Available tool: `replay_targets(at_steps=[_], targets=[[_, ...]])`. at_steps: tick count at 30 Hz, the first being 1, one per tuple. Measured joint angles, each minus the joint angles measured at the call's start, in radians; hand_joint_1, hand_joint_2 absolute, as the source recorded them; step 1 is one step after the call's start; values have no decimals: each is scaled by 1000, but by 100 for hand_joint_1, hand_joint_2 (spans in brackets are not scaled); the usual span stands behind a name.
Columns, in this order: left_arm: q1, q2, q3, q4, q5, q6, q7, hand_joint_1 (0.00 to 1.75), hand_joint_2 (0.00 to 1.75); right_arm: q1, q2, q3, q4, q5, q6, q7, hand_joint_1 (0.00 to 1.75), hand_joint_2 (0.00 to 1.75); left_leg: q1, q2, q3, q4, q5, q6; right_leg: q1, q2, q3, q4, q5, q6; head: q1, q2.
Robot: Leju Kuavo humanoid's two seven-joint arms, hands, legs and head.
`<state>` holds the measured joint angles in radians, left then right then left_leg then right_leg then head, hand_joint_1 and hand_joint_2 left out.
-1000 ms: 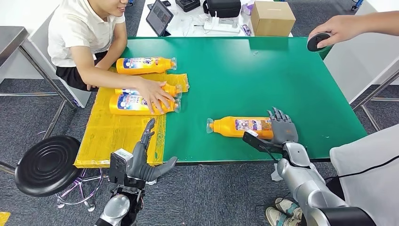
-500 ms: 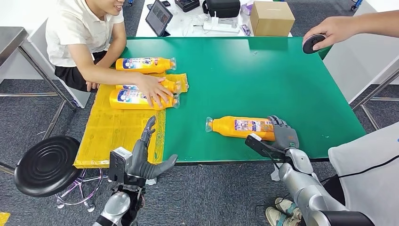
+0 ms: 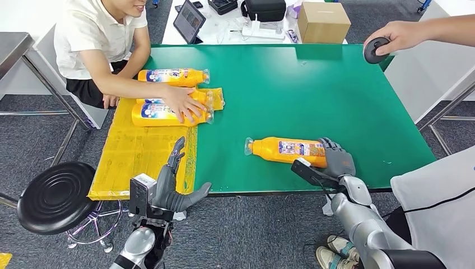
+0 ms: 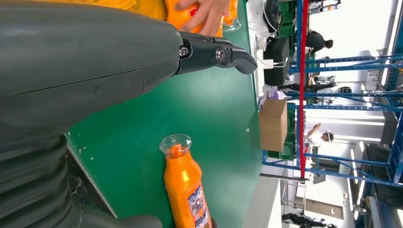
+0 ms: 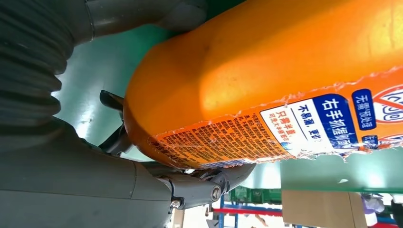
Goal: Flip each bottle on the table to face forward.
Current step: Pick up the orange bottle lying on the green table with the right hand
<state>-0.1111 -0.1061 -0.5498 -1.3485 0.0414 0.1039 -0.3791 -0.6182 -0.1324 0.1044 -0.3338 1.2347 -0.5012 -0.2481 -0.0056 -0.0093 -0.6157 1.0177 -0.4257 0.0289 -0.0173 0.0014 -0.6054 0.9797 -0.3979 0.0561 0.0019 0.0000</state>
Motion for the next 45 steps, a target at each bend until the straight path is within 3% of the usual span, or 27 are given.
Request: replay_targets(at_steps=[7, 15, 24, 31, 37, 45], targets=[[3, 0, 5, -2, 40, 24, -10, 0, 175, 3, 30, -107, 0, -244, 114, -164, 175, 175, 0, 1, 1, 0, 0, 0, 0, 0, 1, 0, 0, 0, 0, 0], [31, -8, 58, -32, 175, 35, 1, 0, 175, 17, 64, -220, -11, -425, 218, -323, 175, 175, 0, 0, 0, 0, 0, 0, 0, 0, 1, 0, 0, 0, 0, 0], [53, -11, 91, -47, 253, 5, 14, 0, 175, 49, 107, -250, -119, -654, 359, -435, 175, 175, 0, -1, -1, 0, 0, 0, 0, 0, 0, 0, 0, 0, 0, 0], [41, -6, 85, -4, 304, -259, 21, 0, 175, 106, 176, -157, -282, -812, 504, -447, 175, 175, 0, 2, -2, 0, 0, 0, 0, 1, -2, 1, 0, 0, 0, 0], [23, -6, 83, 47, 283, -284, 16, 0, 175, 144, 222, -47, -372, -866, 523, -437, 175, 175, 1, 0, -2, 0, 0, 0, 1, 1, -3, 1, 0, 0, 0, 0], [17, -6, 79, 69, 232, -291, 0, 0, 175, 163, 231, 26, -420, -898, 539, -435, 175, 175, 0, 0, -3, 0, 0, 0, 0, 1, -3, 1, 0, 0, 0, 0]])
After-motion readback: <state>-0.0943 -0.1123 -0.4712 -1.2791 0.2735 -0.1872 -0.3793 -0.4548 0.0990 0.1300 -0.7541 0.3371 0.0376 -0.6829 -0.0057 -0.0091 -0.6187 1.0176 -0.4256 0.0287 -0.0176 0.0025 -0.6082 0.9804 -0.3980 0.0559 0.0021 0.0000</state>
